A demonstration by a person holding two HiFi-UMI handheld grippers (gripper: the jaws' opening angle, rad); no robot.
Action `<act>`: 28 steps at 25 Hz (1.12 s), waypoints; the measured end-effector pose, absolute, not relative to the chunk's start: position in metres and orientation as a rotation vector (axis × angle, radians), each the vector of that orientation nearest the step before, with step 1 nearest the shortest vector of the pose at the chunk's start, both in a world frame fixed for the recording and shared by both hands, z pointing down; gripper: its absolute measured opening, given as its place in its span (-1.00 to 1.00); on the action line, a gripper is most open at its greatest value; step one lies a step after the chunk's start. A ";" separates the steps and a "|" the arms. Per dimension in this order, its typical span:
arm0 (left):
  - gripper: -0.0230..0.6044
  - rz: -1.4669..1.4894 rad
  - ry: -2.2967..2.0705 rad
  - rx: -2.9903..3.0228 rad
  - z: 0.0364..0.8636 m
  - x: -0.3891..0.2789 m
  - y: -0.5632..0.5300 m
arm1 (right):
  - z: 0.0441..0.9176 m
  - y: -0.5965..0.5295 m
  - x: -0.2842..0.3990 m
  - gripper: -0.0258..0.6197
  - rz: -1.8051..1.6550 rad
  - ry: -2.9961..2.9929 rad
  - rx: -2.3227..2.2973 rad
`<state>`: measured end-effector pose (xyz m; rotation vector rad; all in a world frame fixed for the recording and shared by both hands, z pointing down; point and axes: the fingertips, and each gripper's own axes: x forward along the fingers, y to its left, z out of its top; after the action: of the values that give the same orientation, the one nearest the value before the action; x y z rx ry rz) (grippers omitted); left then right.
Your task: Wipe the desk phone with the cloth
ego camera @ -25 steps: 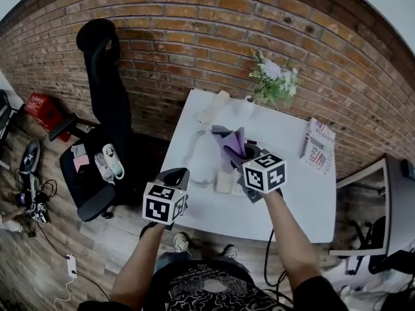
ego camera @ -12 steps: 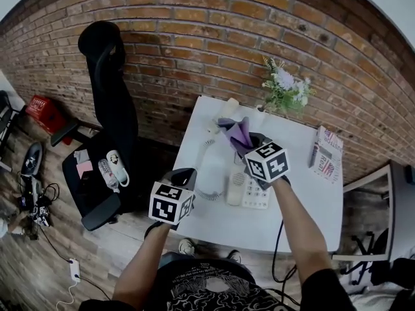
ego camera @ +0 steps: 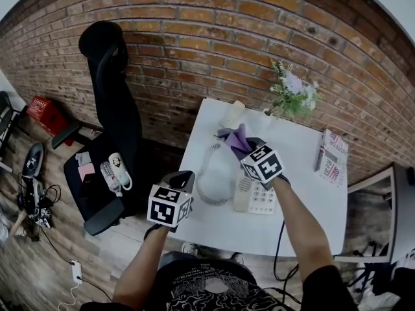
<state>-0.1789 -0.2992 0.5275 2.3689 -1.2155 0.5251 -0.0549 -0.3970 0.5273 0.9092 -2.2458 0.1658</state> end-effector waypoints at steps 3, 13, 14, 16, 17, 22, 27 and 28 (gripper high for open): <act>-0.91 0.519 -1.210 2.373 0.528 -0.177 -0.301 | 0.535 -0.393 -0.055 -0.78 0.190 -2.234 0.891; -0.91 0.518 -1.197 2.366 0.532 -0.168 -0.291 | 0.547 -0.373 -0.059 -0.78 0.211 -2.225 0.840; -0.91 0.517 -1.200 2.366 0.531 -0.168 -0.290 | 0.548 -0.370 -0.060 -0.78 0.211 -2.224 0.834; -0.91 0.516 -1.203 2.365 0.530 -0.168 -0.285 | 0.550 -0.364 -0.061 -0.78 0.215 -2.224 0.823; -0.91 0.515 -1.204 2.363 0.530 -0.168 -0.283 | 0.551 -0.361 -0.062 -0.78 0.218 -2.224 0.818; -0.91 0.521 -1.211 2.349 0.531 -0.169 -0.270 | 0.557 -0.346 -0.065 -0.78 0.222 -2.219 0.790; -0.91 0.521 -1.225 2.340 0.532 -0.172 -0.258 | 0.561 -0.333 -0.068 -0.78 0.224 -2.219 0.768; -0.91 0.520 -1.227 2.338 0.532 -0.172 -0.256 | 0.562 -0.329 -0.069 -0.78 0.228 -2.218 0.764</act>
<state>-0.1719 -0.2558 0.5320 2.3385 -1.2267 0.5202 -0.0692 -0.3294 0.5622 0.7638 -2.2180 0.2277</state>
